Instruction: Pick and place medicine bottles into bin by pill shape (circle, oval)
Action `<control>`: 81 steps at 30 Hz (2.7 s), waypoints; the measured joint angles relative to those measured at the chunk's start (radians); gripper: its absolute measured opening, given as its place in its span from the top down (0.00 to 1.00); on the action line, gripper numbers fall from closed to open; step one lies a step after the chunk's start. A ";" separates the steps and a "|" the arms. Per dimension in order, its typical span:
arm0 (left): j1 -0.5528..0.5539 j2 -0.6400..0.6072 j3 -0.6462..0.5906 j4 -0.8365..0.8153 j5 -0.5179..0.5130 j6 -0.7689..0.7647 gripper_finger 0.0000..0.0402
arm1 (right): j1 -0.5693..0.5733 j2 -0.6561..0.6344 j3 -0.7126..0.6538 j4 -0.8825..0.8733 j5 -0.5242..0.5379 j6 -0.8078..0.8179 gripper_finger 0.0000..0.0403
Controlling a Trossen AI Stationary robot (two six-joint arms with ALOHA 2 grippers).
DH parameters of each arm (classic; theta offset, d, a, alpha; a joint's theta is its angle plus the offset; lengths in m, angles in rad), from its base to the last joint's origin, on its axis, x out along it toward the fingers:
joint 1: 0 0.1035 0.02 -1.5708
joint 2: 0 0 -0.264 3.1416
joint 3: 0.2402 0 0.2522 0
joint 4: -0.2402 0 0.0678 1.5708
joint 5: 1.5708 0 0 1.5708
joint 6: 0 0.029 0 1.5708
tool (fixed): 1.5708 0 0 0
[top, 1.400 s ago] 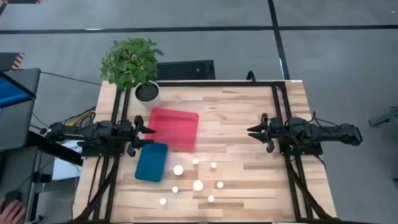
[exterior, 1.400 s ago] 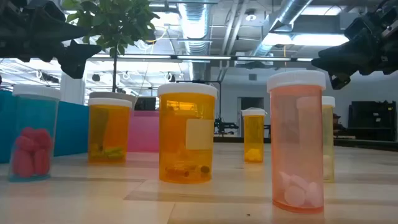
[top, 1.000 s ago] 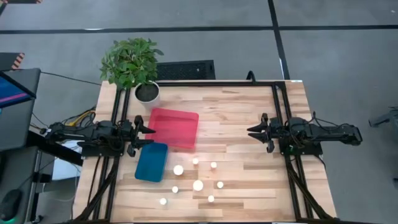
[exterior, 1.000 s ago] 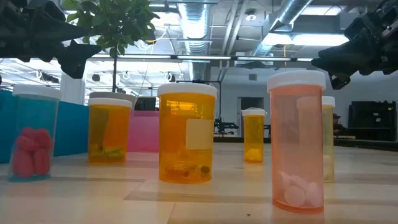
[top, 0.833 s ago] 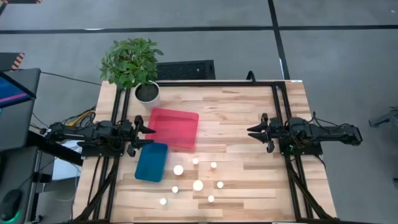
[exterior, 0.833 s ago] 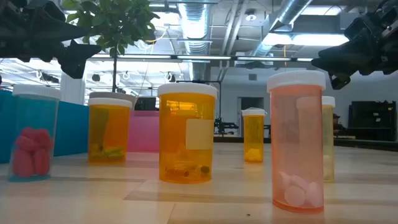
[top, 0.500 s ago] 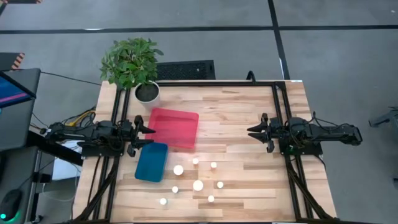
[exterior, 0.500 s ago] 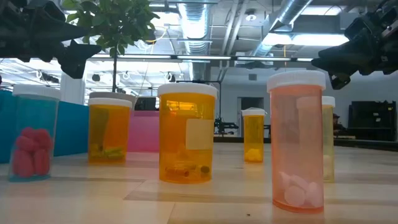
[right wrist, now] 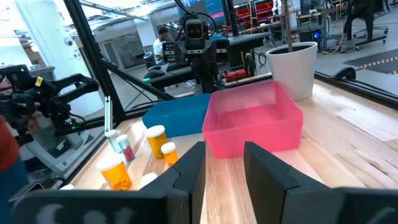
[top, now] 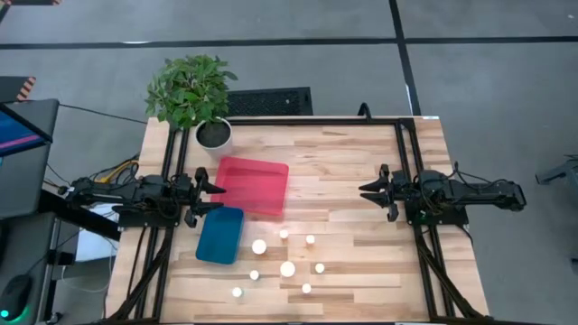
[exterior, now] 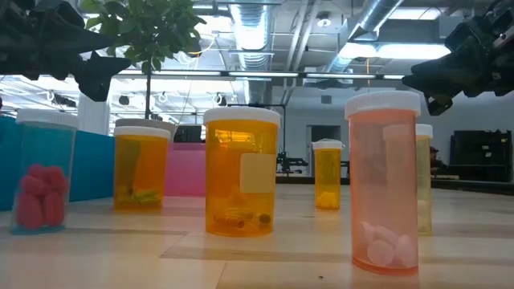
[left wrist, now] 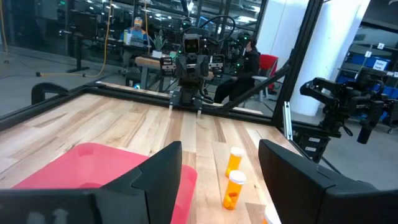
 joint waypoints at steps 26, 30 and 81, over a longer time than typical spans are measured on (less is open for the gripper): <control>0.001 0.001 0.000 0.030 -0.178 -0.743 0.49 | 0.000 0.000 0.000 0.002 0.000 -0.069 0.70; 0.002 0.001 0.000 0.042 -0.241 -0.743 0.49 | 0.001 0.000 0.000 0.019 0.000 -0.069 0.70; -0.125 0.946 0.915 -0.487 0.024 -0.332 0.24 | 0.002 0.000 0.000 0.091 0.046 0.690 0.64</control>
